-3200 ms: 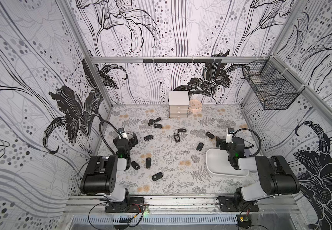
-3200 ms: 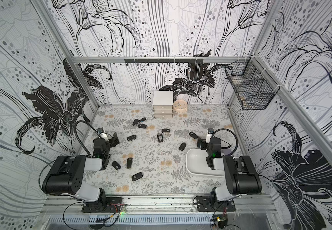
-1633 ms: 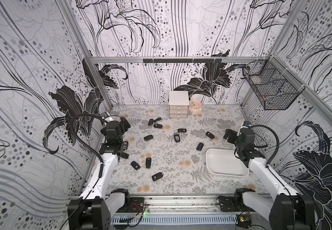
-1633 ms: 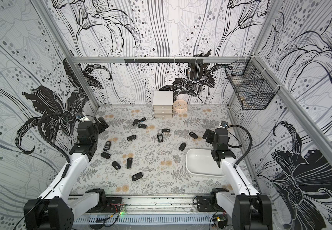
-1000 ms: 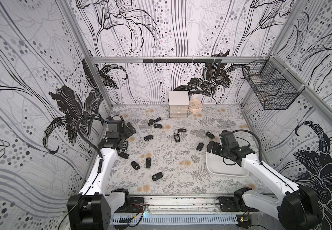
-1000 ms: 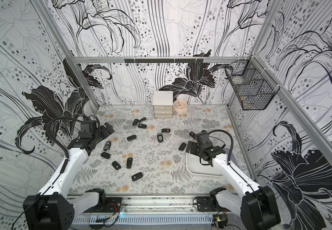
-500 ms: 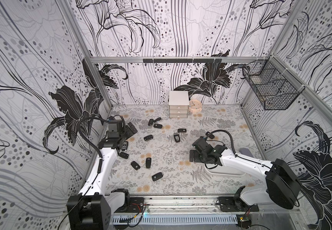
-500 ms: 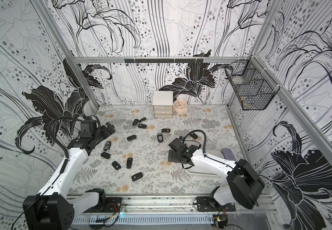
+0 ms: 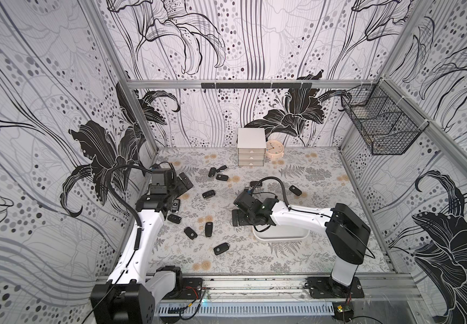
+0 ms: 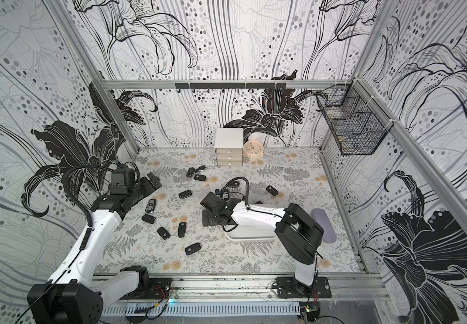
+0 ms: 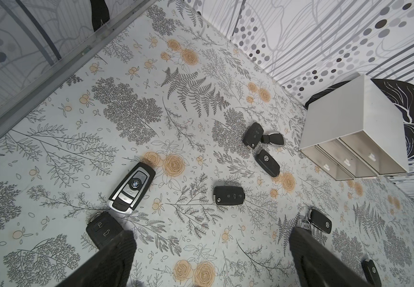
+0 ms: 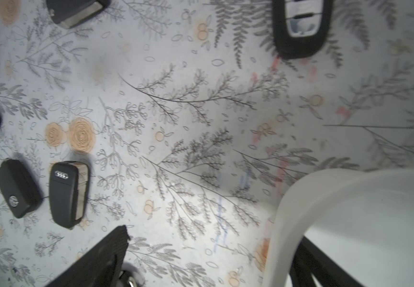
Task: Place the car key into the storage box
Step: Move the storage box to the center of the board.
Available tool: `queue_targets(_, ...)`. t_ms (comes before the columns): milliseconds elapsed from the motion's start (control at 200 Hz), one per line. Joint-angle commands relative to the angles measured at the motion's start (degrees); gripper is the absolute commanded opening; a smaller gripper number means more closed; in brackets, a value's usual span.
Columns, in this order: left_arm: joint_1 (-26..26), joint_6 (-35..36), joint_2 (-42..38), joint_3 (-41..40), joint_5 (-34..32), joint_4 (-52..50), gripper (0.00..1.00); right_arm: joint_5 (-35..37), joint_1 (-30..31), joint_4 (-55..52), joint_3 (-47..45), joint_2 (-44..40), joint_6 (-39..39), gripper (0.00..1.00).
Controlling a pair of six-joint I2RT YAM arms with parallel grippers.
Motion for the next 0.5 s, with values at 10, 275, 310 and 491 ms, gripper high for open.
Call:
queue_targets(10,-0.45,-0.31,-2.22,2.37,-3.28,-4.09,0.99,-2.37,0.66,1.25,6.97,4.82,-1.27,1.0)
queue_targets(275,-1.3,0.04,-4.42,2.31,-3.03,-6.7,0.99,-3.36,0.75,-1.58,20.2,13.0,-4.06,1.0)
queue_targets(310,-1.45,0.19,-4.62,2.31,-2.86,-6.89,0.99,-2.89,0.75,-2.03,20.64,12.88,-4.36,1.0)
queue_targets(491,-2.12,0.55,-4.67,2.56,-1.68,-6.66,0.99,1.62,0.52,-4.61,18.32,8.48,-6.14,1.0)
